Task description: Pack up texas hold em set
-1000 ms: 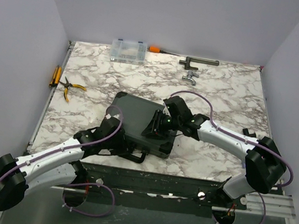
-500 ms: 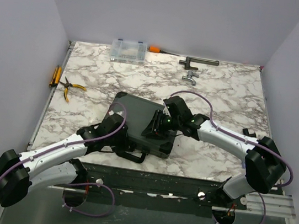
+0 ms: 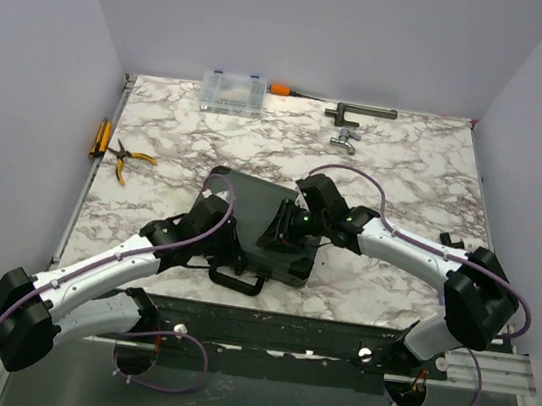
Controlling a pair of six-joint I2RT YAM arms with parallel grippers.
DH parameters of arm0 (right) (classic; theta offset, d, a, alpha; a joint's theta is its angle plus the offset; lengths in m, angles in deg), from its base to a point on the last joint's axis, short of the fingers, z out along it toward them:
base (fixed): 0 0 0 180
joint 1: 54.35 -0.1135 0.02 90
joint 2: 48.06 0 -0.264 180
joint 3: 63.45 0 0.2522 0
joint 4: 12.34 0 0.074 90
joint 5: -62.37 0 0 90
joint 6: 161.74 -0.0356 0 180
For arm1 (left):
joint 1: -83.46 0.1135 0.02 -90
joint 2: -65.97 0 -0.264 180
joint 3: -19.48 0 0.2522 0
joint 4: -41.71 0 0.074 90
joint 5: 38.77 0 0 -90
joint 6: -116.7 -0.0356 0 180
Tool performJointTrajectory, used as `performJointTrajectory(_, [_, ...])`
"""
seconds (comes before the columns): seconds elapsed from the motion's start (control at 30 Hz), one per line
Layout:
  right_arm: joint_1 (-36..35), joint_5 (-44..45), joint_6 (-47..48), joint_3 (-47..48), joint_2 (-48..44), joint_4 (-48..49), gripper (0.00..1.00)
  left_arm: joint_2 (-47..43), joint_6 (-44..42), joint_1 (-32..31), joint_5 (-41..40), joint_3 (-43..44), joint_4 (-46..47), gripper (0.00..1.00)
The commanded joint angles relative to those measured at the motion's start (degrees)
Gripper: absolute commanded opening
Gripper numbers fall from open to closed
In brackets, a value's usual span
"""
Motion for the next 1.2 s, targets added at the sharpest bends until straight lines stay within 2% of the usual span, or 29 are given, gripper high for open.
performJointTrajectory(0.0, [-0.43,6.18,4.32,-4.35,5.25,-13.63,0.37,1.26,-1.99,0.52,-2.24,1.83,-1.66,0.0])
performJointTrajectory(0.57, [-0.44,6.12,4.47,-5.0,5.6,-13.01,0.38,-3.21,-3.41,0.57,-4.08,5.74,-5.82,0.0])
performJointTrajectory(0.9, [-0.44,6.01,4.43,-5.5,5.55,-12.57,0.38,-10.32,-1.72,0.53,-1.4,-0.24,-9.82,0.0])
performJointTrajectory(1.17, [-0.44,5.92,4.49,-5.66,5.72,-12.4,0.38,-11.43,1.25,0.43,1.5,-6.12,-7.02,0.0])
